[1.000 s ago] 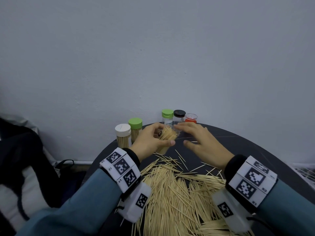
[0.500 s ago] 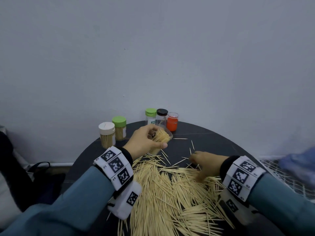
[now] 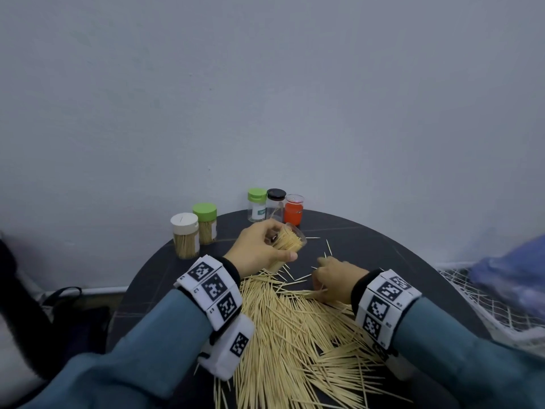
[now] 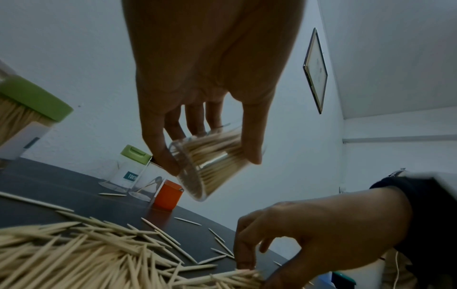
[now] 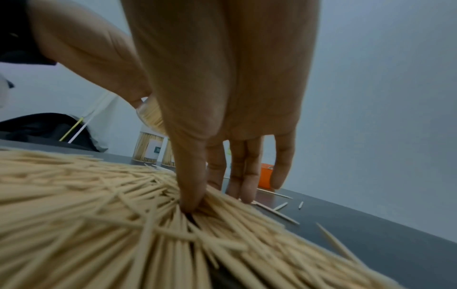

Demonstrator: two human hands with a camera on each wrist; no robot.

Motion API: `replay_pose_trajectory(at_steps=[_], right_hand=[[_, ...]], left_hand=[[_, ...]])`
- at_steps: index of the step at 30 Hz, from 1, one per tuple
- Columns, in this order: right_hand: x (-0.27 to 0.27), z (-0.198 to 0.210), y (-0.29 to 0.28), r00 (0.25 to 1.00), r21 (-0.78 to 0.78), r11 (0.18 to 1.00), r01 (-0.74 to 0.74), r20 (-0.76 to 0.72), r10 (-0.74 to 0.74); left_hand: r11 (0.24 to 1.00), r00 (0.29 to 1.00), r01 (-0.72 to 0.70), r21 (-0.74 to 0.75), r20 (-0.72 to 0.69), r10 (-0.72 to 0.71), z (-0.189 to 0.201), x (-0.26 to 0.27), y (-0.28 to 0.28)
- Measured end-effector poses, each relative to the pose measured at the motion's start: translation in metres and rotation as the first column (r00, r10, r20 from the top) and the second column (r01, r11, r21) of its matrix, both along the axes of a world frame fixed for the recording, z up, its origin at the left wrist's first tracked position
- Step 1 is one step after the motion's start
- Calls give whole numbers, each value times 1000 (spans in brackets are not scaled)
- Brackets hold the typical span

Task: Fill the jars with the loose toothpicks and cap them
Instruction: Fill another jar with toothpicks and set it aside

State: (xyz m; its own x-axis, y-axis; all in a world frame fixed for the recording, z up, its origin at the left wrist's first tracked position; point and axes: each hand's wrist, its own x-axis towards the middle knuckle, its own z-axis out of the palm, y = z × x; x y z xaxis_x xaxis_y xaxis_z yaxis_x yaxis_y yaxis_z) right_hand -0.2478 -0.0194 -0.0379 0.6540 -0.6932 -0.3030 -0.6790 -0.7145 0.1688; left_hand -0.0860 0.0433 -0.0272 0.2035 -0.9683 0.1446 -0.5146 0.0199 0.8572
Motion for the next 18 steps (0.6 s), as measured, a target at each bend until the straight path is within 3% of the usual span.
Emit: replay_pose_trajectory(at_steps=[13, 18], right_hand=[[7, 1, -14, 980, 38, 999, -32, 195, 24], [9, 6, -26, 955, 91, 996, -17, 297, -11]], left_hand=[[993, 992, 121, -12, -41, -121, -3, 11, -1], [994, 994, 105, -21, -32, -106, -4, 14, -3]])
